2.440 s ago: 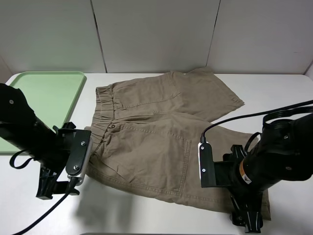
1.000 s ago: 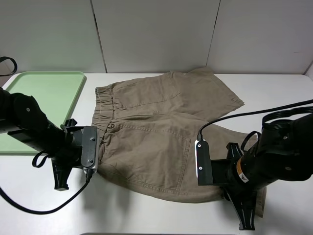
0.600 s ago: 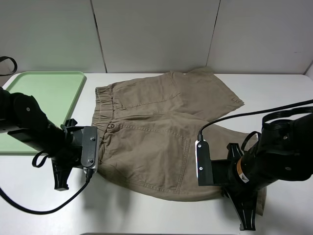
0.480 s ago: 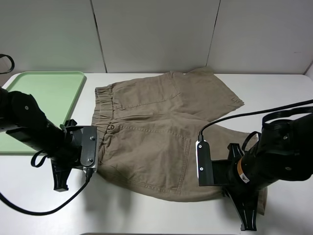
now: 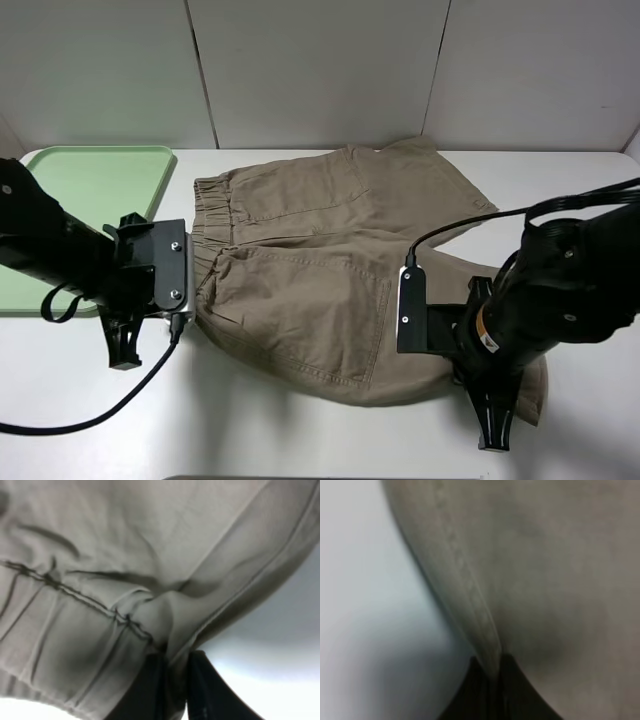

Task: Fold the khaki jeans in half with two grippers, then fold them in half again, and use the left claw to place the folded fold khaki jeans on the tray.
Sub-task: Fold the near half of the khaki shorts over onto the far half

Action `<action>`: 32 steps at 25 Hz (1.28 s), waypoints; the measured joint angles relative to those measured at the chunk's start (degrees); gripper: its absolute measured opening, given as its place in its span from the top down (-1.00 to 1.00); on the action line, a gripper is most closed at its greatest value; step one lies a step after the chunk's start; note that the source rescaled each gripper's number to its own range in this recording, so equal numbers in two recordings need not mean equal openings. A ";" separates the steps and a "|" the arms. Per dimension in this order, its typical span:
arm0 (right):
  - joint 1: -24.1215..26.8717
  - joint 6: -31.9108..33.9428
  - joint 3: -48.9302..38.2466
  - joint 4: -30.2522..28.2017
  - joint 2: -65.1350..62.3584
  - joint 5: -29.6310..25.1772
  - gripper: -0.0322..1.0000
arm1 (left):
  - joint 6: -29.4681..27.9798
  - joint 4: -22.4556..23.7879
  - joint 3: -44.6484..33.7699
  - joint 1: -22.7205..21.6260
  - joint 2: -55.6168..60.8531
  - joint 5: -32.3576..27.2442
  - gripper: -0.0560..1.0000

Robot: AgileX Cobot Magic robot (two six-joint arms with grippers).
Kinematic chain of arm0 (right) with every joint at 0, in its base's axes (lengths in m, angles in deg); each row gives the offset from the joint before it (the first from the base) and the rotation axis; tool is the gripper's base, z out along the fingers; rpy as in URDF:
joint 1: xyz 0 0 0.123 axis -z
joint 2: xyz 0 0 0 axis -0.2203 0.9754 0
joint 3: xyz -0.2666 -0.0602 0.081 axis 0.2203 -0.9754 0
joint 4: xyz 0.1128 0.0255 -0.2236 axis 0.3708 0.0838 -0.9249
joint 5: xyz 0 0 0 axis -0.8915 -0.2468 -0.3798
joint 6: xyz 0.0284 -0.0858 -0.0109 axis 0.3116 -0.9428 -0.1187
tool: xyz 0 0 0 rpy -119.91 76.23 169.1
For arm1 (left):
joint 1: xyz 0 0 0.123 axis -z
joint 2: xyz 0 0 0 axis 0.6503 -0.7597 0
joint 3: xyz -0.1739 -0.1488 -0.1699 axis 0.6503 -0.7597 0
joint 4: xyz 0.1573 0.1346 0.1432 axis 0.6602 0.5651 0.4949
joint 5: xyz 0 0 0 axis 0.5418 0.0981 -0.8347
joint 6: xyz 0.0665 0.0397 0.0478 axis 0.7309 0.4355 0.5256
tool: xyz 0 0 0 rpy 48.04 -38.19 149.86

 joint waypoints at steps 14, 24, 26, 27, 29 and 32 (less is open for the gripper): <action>0.00 6.71 2.35 -4.79 -17.70 -4.97 0.94 | -0.44 -2.71 0.00 1.05 12.48 -0.11 0.84; 0.00 8.09 2.35 -17.04 -25.46 -3.12 0.94 | -7.44 -3.57 -0.03 3.53 16.41 6.82 0.84; 0.00 10.96 2.35 -22.31 -25.46 -0.49 0.94 | -10.62 -3.57 -0.03 3.53 16.41 11.64 0.85; 0.00 13.17 2.35 -25.88 -25.46 1.06 0.94 | -11.70 -3.62 -0.03 3.53 16.41 14.34 0.85; 0.20 18.56 2.35 -33.50 -25.38 4.08 0.94 | -12.74 -3.69 -0.03 3.53 16.41 19.52 0.85; 3.05 29.43 4.00 -44.73 -23.96 6.67 0.94 | -13.11 -3.75 -0.03 3.53 16.41 25.01 0.85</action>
